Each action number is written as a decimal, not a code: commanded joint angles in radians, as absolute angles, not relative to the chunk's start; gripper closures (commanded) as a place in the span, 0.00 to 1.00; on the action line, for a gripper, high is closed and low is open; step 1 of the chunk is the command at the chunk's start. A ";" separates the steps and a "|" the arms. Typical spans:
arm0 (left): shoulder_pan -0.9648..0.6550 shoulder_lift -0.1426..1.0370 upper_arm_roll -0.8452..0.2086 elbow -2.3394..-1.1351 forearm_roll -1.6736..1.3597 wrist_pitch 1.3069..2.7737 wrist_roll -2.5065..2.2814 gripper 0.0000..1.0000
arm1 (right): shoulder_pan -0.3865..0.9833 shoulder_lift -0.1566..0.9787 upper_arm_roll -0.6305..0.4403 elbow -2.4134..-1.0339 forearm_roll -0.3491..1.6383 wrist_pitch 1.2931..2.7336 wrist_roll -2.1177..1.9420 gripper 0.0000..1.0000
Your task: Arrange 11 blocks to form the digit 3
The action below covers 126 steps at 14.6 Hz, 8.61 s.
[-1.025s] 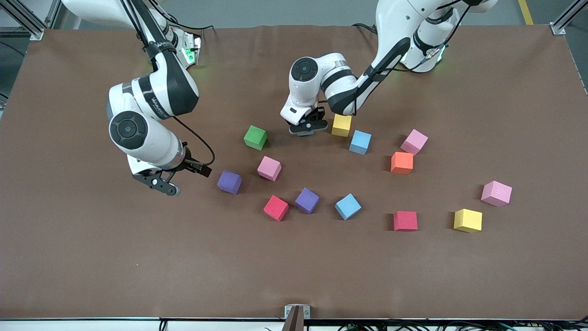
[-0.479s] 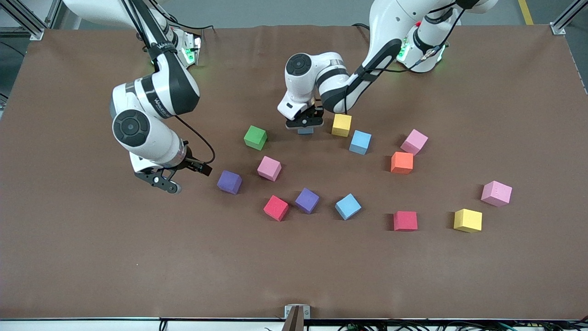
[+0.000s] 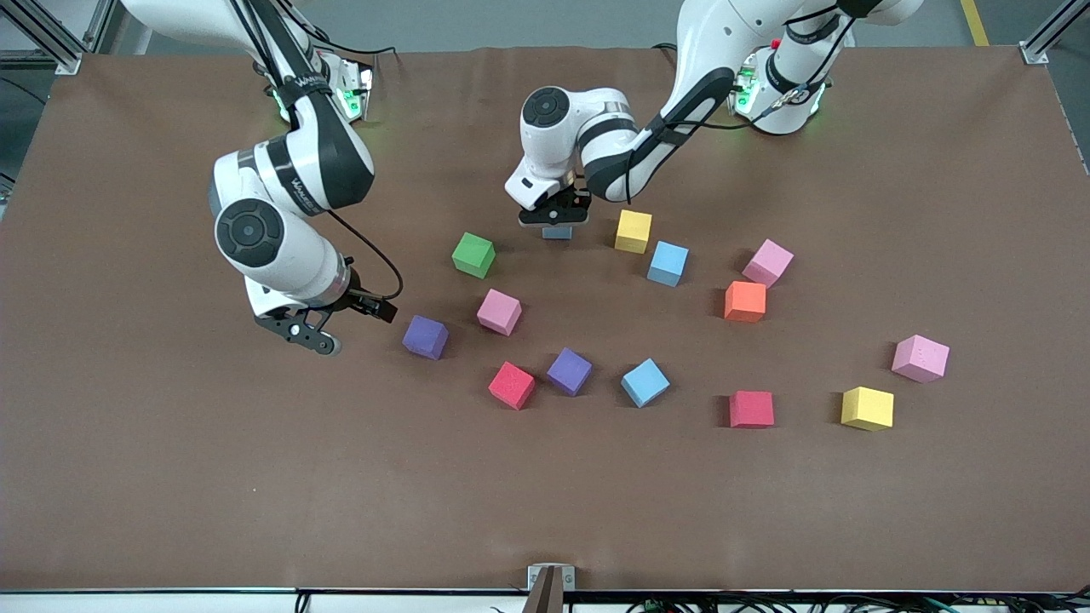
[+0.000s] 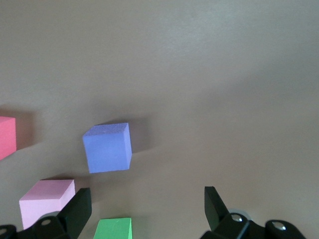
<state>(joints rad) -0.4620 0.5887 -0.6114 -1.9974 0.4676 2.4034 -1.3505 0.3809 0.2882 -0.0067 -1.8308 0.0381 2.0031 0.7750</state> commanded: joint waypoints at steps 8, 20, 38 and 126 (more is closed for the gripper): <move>-0.446 0.609 -0.611 -2.003 0.489 2.425 -1.347 0.66 | 0.458 0.252 -0.006 -1.974 0.038 2.152 0.844 0.00; -0.431 0.565 -0.609 -1.993 0.489 2.415 -1.399 0.00 | 0.663 0.233 -0.003 -2.244 0.043 2.502 1.063 0.00; 0.083 0.302 -0.877 -2.158 0.472 2.296 -1.159 0.10 | 0.750 0.256 -0.005 -2.339 0.043 2.658 1.111 0.00; -0.009 0.503 -0.927 -2.250 0.486 2.488 -3.066 0.65 | 1.015 0.431 -0.003 -2.175 0.051 2.666 2.508 0.28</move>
<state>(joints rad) 0.0121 0.4930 -0.9232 -2.2585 0.4494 2.4801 -2.8075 1.0047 0.4111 0.0019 -2.1875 0.0392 2.6669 2.4887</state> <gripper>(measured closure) 0.458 0.396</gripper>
